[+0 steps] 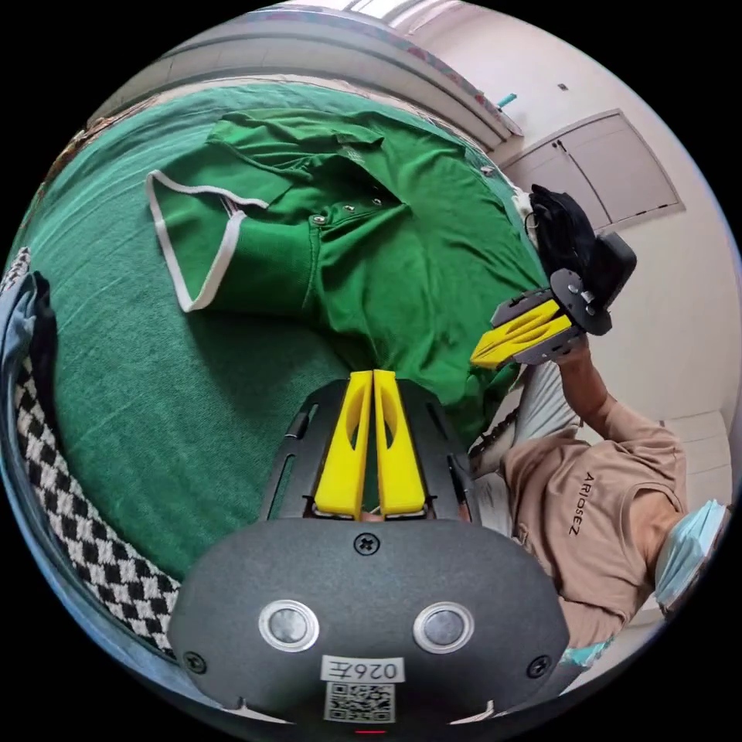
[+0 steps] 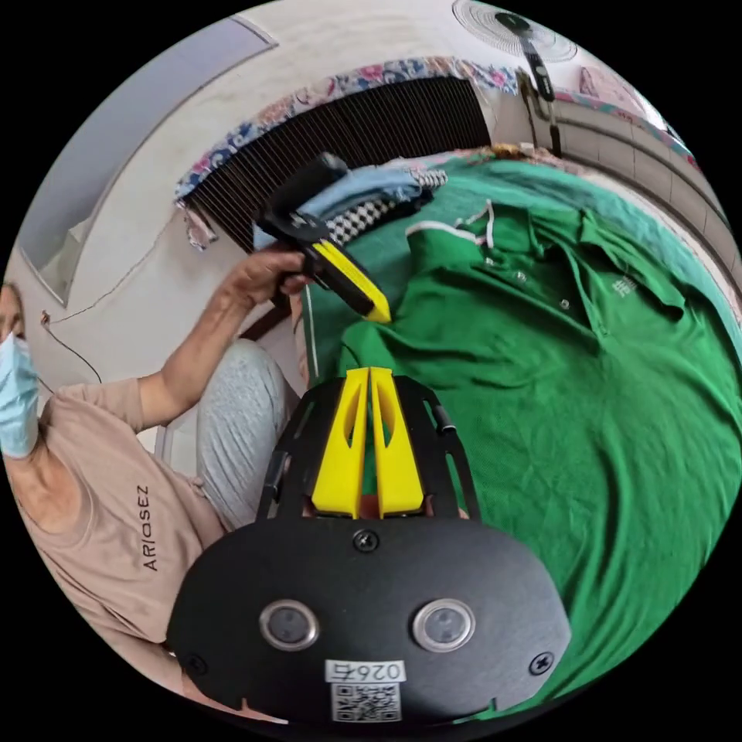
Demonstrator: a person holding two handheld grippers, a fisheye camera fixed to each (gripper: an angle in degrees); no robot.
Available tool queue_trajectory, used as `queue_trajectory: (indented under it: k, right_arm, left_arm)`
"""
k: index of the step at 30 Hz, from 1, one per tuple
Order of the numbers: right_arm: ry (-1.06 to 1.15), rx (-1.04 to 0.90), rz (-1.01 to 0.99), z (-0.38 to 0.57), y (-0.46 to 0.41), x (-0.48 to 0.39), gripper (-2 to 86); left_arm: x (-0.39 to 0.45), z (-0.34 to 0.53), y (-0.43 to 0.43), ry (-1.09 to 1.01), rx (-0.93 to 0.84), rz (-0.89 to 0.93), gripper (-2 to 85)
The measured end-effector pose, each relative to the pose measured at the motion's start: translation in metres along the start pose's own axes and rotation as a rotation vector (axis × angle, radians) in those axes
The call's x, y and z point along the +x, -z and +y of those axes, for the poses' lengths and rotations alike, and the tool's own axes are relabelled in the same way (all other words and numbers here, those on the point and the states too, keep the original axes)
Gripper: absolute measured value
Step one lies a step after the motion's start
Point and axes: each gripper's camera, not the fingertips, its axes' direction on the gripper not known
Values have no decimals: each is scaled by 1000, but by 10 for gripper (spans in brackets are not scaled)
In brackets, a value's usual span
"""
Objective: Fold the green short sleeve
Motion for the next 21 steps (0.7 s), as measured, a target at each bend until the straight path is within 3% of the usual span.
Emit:
queue_trajectory:
  k: [2,6,7,8,10,11,16,18,19,21]
  right_arm:
    - [25,-123,29,-5,-29,-7,-9]
    - [62,-12,59,1,-17,-32,-9]
    - [39,44,48,1,-13,-34,-9]
    - [37,46,28,0,-15,-36,-9]
    - [84,-111,-13,-4,-35,-41,-9]
    - [104,-157,3,-3,-42,-48,-9]
    - [104,-5,76,13,-11,-72,-9]
    - [84,38,105,18,-6,-76,-9]
    - [86,10,101,19,-12,-79,-9]
    - [118,-97,53,23,-25,-87,-9]
  left_arm:
    - [-7,28,32,31,200,130,-4]
    - [8,47,62,-13,495,111,-9]
    - [14,37,54,-38,476,99,-9]
    - [18,19,34,-65,341,113,-9]
    - [19,-5,-5,-51,29,79,-10]
    - [22,-8,-13,-35,-21,-29,-10]
    - [49,6,21,-129,300,-60,-10]
    - [45,-2,8,-78,256,-146,-10]
    - [35,-9,-7,7,143,-240,-9]
    - [23,-4,-5,64,184,-161,-9]
